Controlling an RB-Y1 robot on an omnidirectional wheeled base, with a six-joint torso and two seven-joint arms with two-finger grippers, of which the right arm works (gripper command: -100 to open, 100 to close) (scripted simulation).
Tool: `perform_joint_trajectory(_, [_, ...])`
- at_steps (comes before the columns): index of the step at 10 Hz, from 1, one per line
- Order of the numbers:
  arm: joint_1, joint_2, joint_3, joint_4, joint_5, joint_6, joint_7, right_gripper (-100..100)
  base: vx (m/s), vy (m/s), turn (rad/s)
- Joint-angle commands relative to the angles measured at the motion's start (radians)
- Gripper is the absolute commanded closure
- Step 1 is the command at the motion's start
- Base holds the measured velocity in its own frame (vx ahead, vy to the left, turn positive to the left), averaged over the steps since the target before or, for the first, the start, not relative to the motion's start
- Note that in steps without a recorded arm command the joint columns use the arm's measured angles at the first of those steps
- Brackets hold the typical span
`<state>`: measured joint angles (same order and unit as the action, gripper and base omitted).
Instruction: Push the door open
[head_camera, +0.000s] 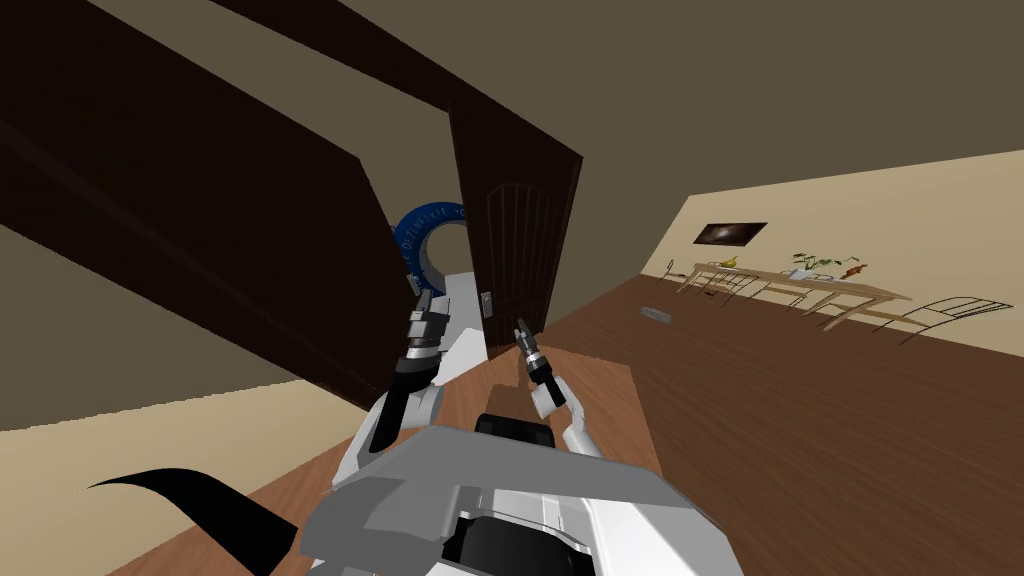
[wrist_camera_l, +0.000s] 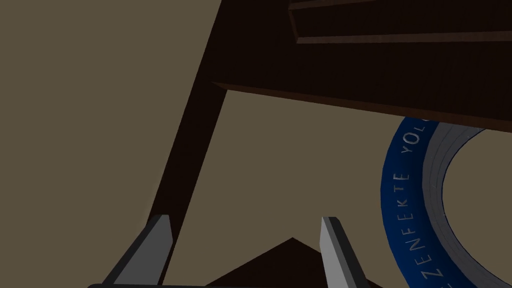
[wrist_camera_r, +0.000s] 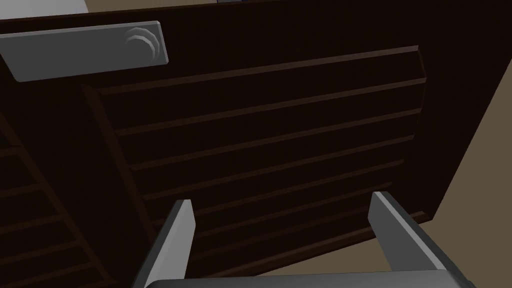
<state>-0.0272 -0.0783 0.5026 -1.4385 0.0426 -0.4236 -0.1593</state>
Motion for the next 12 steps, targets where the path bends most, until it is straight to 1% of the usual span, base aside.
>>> perform_joint_trajectory(1, [-0.022, -0.008, 0.027, 0.038, -0.004, 0.004, -0.015, -100, 0.124, 0.08, -0.133])
perform_joint_trajectory(2, [-0.048, -0.008, 0.052, 0.074, -0.007, 0.011, -0.024, -100, 0.126, 0.082, -0.141])
perform_joint_trajectory(6, [-0.096, -0.008, 0.099, 0.142, -0.012, 0.024, -0.041, -100, 0.096, 0.087, -0.086])
perform_joint_trajectory(7, [-0.12, -0.007, 0.121, 0.174, -0.015, 0.031, -0.049, -100, 0.11, 0.08, -0.108])
perform_joint_trajectory(8, [-0.13, -0.007, 0.131, 0.188, -0.016, 0.033, -0.053, -100, 0.118, 0.093, -0.108])
perform_joint_trajectory(9, [-0.15, -0.006, 0.15, 0.217, -0.018, 0.039, -0.06, -100, 0.109, 0.091, -0.128])
perform_joint_trajectory(10, [-0.16, -0.005, 0.16, 0.231, -0.019, 0.042, -0.063, -100, 0.099, 0.092, -0.086])
perform_joint_trajectory(12, [-0.194, -0.003, 0.193, 0.278, -0.023, 0.051, -0.075, -100, 0.13, 0.104, -0.1])
